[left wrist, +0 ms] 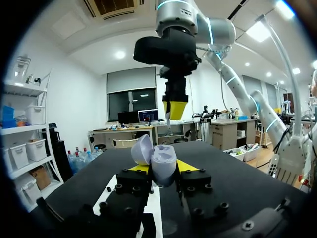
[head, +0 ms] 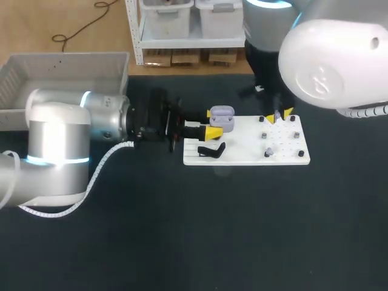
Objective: Pick up each earbud case from the left stands, insert the matching earbuds, close the lid, and place the case in the box.
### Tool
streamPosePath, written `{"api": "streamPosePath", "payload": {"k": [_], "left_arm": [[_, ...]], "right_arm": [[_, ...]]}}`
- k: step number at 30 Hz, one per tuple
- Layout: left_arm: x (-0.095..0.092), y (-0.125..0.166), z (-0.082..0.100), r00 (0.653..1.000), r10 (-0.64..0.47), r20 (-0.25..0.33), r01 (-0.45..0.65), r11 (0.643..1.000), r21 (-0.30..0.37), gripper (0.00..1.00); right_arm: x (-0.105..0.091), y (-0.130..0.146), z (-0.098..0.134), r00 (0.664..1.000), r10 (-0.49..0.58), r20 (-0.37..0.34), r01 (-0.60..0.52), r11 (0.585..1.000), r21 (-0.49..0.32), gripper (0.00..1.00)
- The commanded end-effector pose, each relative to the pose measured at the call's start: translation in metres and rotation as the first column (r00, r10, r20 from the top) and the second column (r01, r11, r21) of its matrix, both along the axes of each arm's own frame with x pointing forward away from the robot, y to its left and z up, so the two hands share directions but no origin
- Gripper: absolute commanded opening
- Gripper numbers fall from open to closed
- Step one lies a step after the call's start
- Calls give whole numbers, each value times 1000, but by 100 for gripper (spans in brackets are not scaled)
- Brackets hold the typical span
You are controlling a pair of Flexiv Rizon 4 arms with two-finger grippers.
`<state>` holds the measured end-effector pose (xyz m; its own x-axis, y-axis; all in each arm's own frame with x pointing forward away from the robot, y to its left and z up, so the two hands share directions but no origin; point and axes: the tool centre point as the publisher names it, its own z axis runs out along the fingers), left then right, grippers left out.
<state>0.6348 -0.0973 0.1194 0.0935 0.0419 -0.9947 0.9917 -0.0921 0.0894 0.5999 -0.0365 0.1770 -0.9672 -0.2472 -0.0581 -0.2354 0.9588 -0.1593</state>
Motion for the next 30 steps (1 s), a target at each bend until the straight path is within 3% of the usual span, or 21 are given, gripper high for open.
{"api": "streamPosePath", "payload": {"k": [1,3,10,19,30], "left_arm": [[-3,-5,-5,1000,-2,11,2,1000,-3,0],[-4,-7,-8,1000,-4,24,3,1000,10,0],[-4,-8,-16,1000,10,19,-10,1000,28,0],[-1,-14,-20,1000,29,6,-29,998,48,0],[0,-19,-21,1000,29,-5,-29,999,42,0]], "right_arm": [[-1,9,3,1000,-23,12,23,1000,-6,0],[0,12,4,999,-49,21,50,998,-41,0],[-1,26,1,990,-138,9,138,990,-40,0],[4,31,-5,952,-307,10,307,952,16,0],[6,35,-8,924,-381,13,379,921,85,0]]}}
